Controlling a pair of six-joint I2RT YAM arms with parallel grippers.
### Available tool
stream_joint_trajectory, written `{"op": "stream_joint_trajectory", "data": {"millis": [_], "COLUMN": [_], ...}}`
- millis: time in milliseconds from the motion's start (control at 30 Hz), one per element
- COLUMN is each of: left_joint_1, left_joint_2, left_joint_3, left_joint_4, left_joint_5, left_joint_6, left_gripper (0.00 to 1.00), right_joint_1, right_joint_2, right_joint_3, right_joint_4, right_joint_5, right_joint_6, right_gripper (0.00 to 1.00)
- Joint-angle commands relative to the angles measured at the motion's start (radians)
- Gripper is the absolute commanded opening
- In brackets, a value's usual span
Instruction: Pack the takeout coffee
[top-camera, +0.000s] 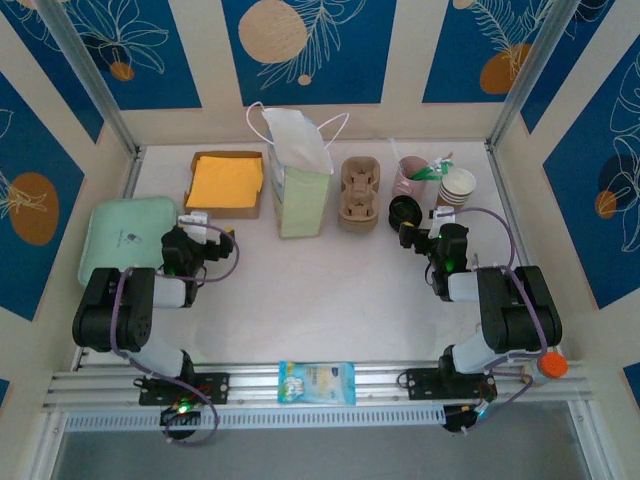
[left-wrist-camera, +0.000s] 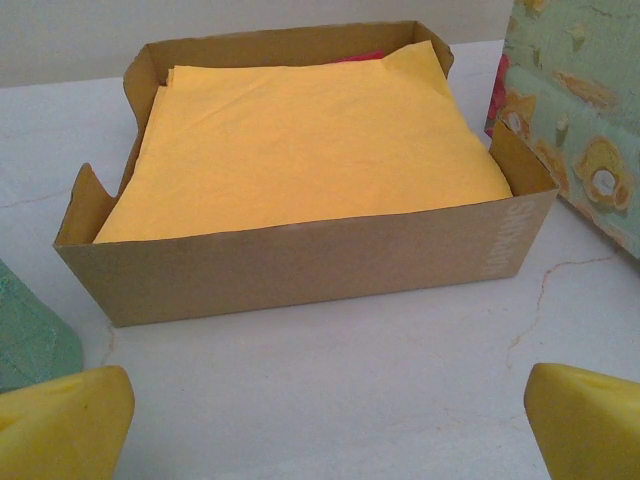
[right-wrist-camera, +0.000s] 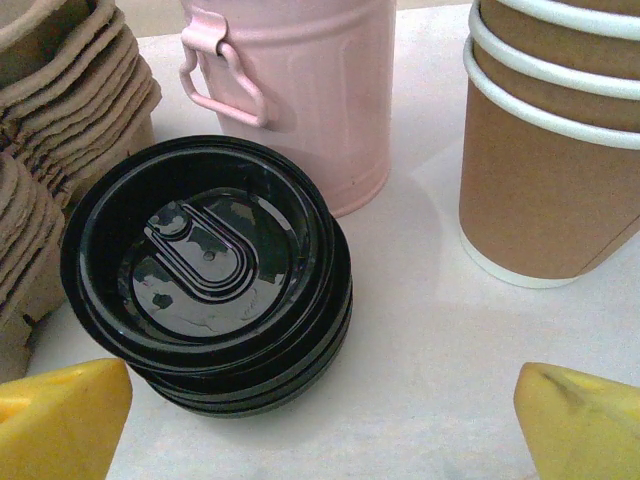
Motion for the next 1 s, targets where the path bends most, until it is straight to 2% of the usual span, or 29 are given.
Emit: {"op": "stream_joint_trajectory", "data": {"millis": [0, 233, 400, 467, 533, 633, 700, 767, 800, 833, 867, 933, 967], "left_joint_1": [-0.005, -0.005, -0.009, -0.036, -0.082, -0.163, -0.191, -0.201, -0.201, -0.200, -0.201, -0.201, -0.203], "left_joint_2": [0.001, 0.002, 0.003, -0.013, -0.076, -0.215, -0.295, -0.341, -0.355, -0.365, -0.375, -0.382, -0.384], "left_joint_3": [0.007, 0.011, 0.017, 0.005, 0.003, 0.060, 0.110, 0.162, 0.195, 0.240, 0.287, 0.373, 0.402], "left_joint_4": [0.002, -0.004, -0.019, -0.002, -0.049, -0.252, -0.375, -0.472, -0.530, -0.606, -0.684, -0.814, -0.852], "left_joint_5": [0.020, 0.020, -0.029, -0.104, -0.177, -0.321, -0.386, -0.372, -0.355, -0.319, -0.271, -0.163, -0.104], "left_joint_6": [0.007, 0.007, -0.003, 0.006, 0.043, 0.089, 0.043, -0.019, -0.057, -0.105, -0.156, -0.253, -0.300], "left_gripper": [1.00, 1.00, 1.00, 1.00, 1.00, 1.00, 1.00, 1.00, 1.00, 1.00, 1.00, 1.00, 1.00], "right_joint_1": [-0.004, -0.004, -0.001, 0.018, 0.064, 0.121, 0.166, 0.165, 0.153, 0.137, 0.104, 0.055, 0.053], "right_joint_2": [0.006, 0.007, 0.002, -0.050, -0.144, -0.300, -0.401, -0.464, -0.484, -0.500, -0.520, -0.545, -0.556], "right_joint_3": [0.022, 0.022, 0.021, 0.042, 0.085, 0.125, 0.172, 0.262, 0.306, 0.334, 0.354, 0.374, 0.389], "right_joint_4": [0.037, 0.035, 0.040, -0.035, -0.185, -0.339, -0.456, -0.659, -0.801, -0.907, -0.982, -1.015, -1.049], "right_joint_5": [-0.014, -0.013, -0.007, -0.004, 0.036, 0.061, 0.095, 0.077, 0.080, 0.151, 0.130, -0.043, -0.050], "right_joint_6": [0.007, 0.008, 0.006, -0.019, -0.053, -0.087, -0.105, 0.017, 0.135, 0.301, 0.402, 0.418, 0.440], "right_gripper": [0.99, 0.99, 0.99, 0.99, 0.99, 0.99, 0.99, 0.99, 0.99, 0.99, 0.99, 0.99, 0.99]}}
